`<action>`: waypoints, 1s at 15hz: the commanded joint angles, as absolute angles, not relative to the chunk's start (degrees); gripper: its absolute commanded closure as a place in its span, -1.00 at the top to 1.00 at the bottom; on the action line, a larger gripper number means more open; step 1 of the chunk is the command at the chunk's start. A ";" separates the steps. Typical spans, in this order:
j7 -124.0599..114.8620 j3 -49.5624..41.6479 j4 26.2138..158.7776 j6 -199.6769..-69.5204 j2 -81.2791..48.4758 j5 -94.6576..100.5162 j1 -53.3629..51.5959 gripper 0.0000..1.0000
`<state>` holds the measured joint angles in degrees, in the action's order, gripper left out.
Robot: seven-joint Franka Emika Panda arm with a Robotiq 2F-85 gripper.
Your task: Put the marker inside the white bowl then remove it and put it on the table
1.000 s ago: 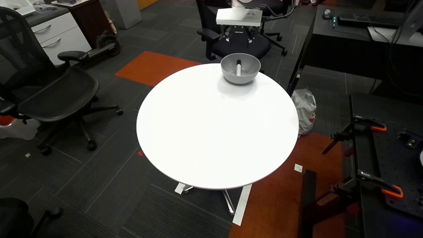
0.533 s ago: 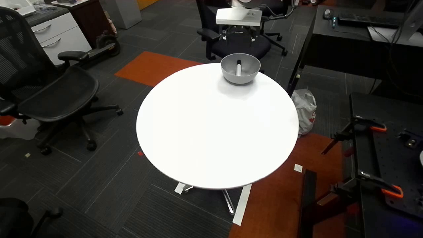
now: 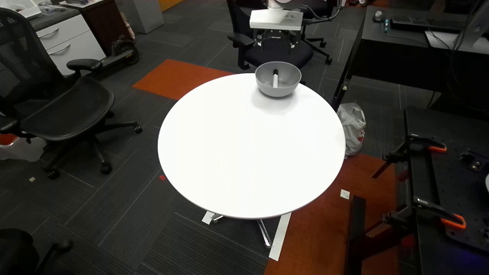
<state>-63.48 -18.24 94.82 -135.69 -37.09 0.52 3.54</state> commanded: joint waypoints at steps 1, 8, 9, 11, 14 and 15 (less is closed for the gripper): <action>-63.48 -17.79 94.40 -135.38 -37.61 1.45 3.99 1.00; -62.85 -17.39 94.54 -135.87 -39.75 1.08 4.22 1.00; -62.67 -17.28 94.46 -135.68 -40.22 0.98 4.31 1.00; -62.50 -17.09 94.24 -135.43 -41.12 0.63 4.55 1.00; -62.00 -16.95 93.71 -134.73 -42.43 0.74 4.57 1.00; -62.01 -16.94 93.56 -134.58 -42.80 0.77 4.55 1.00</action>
